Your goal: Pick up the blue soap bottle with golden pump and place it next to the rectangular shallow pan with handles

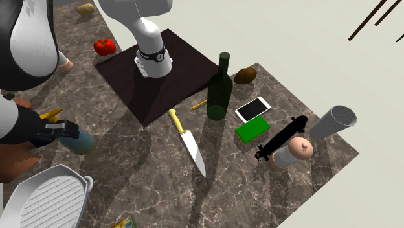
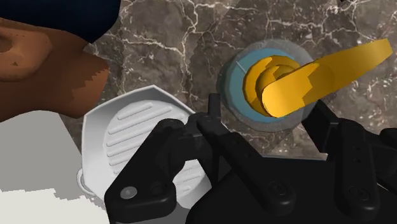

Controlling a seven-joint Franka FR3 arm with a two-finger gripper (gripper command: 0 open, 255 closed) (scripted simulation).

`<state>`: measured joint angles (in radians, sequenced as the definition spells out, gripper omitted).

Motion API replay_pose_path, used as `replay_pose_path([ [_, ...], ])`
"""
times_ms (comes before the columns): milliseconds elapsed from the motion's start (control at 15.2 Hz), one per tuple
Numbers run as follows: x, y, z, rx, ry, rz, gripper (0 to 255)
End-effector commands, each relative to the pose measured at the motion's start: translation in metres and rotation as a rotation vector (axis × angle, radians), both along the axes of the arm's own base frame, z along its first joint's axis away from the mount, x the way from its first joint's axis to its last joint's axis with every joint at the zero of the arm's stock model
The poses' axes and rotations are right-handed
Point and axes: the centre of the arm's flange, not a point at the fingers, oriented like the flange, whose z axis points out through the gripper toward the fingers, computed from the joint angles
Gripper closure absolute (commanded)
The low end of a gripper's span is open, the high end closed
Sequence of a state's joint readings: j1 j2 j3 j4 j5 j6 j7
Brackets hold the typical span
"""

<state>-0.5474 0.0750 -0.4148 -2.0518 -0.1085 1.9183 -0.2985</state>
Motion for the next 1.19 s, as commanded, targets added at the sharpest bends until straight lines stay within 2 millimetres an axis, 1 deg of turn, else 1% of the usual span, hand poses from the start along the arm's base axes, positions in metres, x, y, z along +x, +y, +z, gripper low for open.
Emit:
replay_pose_path([
  [0, 0.000, 0.001, -0.011, 0.000, 0.000, 0.000, 255],
  [1122, 0.000, 0.001, -0.101, 0.000, 0.000, 0.000, 255],
])
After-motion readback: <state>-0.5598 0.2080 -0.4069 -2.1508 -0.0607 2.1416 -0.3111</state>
